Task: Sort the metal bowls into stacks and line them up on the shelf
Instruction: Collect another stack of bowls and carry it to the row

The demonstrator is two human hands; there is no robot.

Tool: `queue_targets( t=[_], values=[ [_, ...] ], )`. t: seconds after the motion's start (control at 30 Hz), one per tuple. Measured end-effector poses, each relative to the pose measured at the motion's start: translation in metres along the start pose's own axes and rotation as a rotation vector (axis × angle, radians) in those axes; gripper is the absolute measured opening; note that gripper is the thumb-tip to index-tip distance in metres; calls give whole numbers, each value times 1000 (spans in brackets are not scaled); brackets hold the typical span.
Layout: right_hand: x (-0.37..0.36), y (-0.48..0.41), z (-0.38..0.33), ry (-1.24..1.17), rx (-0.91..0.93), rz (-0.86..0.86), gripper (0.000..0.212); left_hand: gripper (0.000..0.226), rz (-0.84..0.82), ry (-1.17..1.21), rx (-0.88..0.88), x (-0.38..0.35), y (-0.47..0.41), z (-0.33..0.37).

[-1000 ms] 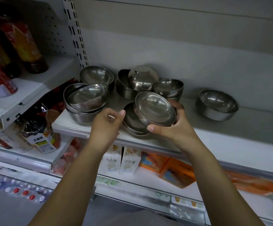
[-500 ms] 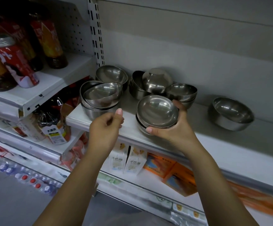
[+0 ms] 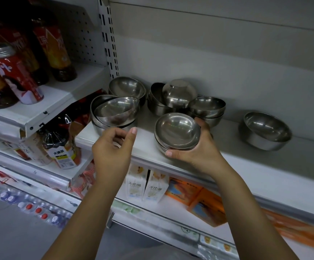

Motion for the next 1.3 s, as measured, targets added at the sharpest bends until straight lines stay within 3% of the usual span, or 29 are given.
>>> queue_targets(
  t=[0.13, 0.23, 0.33, 0.6, 0.8, 0.93, 1.13, 1.3],
  values=[
    [4, 0, -7, 69, 0, -2, 100, 15, 148, -59, -201, 15, -9, 13],
    [6, -6, -28, 138, 44, 42, 123, 25, 238, -100, -158, 27, -20, 8],
    [-2, -18, -57, 174, 104, 3, 112, 38, 261, -98, -52, 38, -34, -2],
    [-56, -52, -112, 114, 186, -244, 104, 61, 81, -23, 259, 56, -71, -26],
    [-91, -74, -116, 169, 156, -359, 129, 46, -7, 63, 303, 55, -76, -32],
    [-102, -81, -110, 135, 155, -327, 128, 46, -55, 80, 306, 51, -72, -37],
    [-98, -81, -109, 33, 140, -275, 108, 41, -36, 84, 312, 49, -66, -38],
    [-84, -76, -113, -42, 167, -184, 116, 44, -43, 79, 302, 47, -63, -36]
  ],
)
Point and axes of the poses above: each hand's wrist, its own y-axis away from the middle knuckle, its own x-axis out of the back of the hand, z = x × y, the point moved 5 cm from there along -y, towards the middle knuckle, and after that the axes turned 3 degrees about -z, right-handed, at the moved point
